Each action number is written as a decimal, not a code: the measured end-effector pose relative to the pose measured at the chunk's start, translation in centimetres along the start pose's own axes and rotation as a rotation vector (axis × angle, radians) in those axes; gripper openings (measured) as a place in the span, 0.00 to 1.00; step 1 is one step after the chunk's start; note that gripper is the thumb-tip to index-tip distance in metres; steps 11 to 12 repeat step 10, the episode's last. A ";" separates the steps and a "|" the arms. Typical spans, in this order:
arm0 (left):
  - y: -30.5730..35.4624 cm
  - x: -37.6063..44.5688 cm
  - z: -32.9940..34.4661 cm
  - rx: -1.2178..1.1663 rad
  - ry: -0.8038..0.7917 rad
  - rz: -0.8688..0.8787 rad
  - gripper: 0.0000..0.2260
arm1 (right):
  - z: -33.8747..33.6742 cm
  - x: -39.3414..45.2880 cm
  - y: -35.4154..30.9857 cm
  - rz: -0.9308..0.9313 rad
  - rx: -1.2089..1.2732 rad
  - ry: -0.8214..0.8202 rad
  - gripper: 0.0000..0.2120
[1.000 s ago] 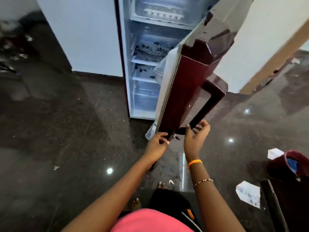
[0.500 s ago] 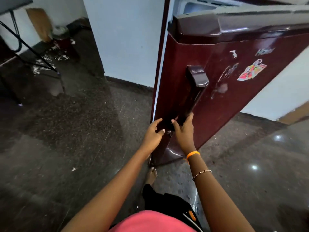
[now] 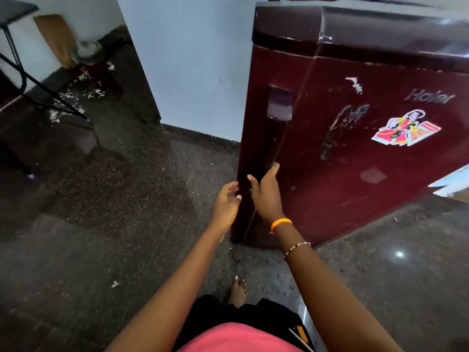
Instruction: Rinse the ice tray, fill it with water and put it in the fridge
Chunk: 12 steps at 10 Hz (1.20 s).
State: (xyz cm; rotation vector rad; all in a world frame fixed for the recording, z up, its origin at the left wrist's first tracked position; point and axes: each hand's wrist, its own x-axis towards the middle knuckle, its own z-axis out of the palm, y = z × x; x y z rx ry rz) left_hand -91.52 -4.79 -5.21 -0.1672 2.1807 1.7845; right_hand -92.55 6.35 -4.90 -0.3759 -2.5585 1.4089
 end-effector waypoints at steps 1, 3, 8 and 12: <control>0.5 2.1 -0.4 -0.015 0.046 -0.006 0.15 | 0.7 2.7 -0.8 0.042 -0.012 0.010 0.28; 1.3 5.5 -0.7 -0.020 0.020 -0.038 0.15 | 1.5 6.6 -1.9 0.129 -0.054 0.035 0.27; 1.7 7.5 -1.7 0.026 -0.188 -0.040 0.11 | 2.1 6.6 -2.3 0.243 0.142 0.202 0.19; 0.8 5.4 0.2 0.084 -0.380 -0.052 0.11 | 0.7 0.2 0.4 0.470 0.413 0.393 0.11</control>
